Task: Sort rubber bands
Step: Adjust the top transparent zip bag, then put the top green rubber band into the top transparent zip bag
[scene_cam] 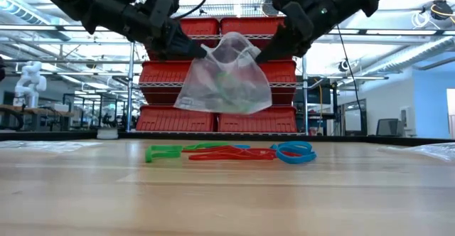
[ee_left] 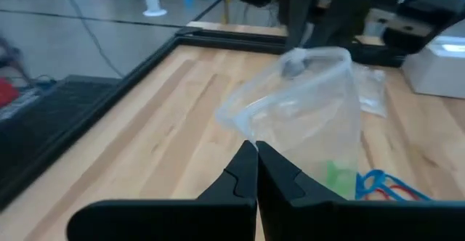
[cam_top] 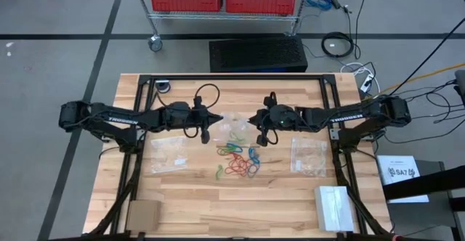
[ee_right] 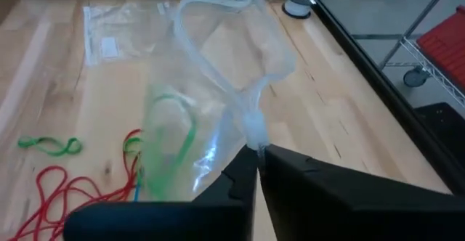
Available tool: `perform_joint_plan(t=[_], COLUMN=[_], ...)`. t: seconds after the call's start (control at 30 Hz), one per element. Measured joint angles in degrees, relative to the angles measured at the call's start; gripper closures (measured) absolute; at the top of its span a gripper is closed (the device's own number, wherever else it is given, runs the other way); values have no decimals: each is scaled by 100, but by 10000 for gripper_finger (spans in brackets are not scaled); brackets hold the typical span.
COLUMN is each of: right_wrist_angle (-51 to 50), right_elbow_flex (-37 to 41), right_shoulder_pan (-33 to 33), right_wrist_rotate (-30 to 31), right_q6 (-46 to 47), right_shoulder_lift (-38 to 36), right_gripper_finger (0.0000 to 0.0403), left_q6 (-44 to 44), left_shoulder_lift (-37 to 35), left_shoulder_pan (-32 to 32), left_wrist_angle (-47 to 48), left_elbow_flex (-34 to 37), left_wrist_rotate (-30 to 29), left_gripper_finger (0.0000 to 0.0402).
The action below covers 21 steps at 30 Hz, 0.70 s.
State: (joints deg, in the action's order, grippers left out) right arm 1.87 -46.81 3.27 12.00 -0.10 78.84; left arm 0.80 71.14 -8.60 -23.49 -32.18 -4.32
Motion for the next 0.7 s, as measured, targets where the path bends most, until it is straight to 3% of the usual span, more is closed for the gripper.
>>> perform_joint_plan(t=[0.33, 0.5, 0.7], right_wrist_angle=[-332, -186, -307], right_elbow_flex=[0, -7, -659], right_shoulder_pan=[-398, -781, -938], right_wrist_rotate=[-63, -497, -734], right_q6=[101, 112, -186], right_shoulder_lift=[-209, 237, 1167], right_gripper_finger=[292, 258, 256], left_q6=[-160, -181, -277], left_shoulder_lift=[-610, -935, -1209], left_shoulder_pan=[-158, -260, -440], left_wrist_angle=[540, 947, 1111], left_elbow_flex=[2, 2, 2], left_wrist_rotate=[-245, -430, -506], left_gripper_finger=[401, 401, 401])
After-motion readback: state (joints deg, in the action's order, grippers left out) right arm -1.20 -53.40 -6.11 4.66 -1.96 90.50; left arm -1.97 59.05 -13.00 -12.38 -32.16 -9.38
